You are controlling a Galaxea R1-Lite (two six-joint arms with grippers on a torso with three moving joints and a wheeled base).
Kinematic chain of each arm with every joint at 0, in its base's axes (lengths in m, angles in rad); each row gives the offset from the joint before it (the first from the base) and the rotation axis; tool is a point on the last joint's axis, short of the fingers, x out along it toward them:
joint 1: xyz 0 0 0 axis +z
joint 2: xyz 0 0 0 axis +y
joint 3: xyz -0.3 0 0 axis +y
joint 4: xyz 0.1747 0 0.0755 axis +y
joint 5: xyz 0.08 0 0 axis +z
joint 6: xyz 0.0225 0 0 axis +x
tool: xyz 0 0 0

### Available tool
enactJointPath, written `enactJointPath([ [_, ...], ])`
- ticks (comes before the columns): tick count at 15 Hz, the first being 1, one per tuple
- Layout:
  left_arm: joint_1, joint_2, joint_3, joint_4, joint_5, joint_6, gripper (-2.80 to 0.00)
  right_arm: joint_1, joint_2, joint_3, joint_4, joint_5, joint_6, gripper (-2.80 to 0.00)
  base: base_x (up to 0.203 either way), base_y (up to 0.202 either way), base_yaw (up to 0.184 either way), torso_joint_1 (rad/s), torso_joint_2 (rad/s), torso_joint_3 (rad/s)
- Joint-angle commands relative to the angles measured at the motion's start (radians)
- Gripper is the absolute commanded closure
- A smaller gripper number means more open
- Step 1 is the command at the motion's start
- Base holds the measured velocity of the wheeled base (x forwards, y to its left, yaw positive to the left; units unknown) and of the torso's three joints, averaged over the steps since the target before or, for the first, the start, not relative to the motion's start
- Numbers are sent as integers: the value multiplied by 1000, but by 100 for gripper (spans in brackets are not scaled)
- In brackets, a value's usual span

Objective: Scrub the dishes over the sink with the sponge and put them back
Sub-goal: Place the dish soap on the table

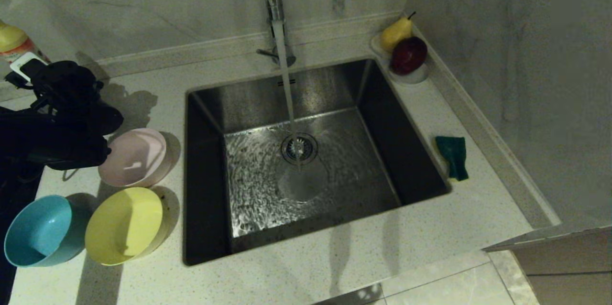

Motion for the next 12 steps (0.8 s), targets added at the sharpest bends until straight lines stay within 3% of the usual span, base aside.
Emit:
enactJointPath([
  [1,-1,9,-1,-3,5,-2,0,0,-1,0,-1,0,-2,0,0,0,0,0,0,0],
  [5,-1,24,1,1,5,1,0,0,-1,0,-1,0,0,0,0,0,0,0,0,0],
  [6,-1,24,0,1,5,1,-280,0,-1,0,-1,0,0,0,0,0,0,0,0,0],
  [12,3,19,3,3,0,-3,-280,0,-1,0,-1,0,0,0,0,0,0,0,0,0],
])
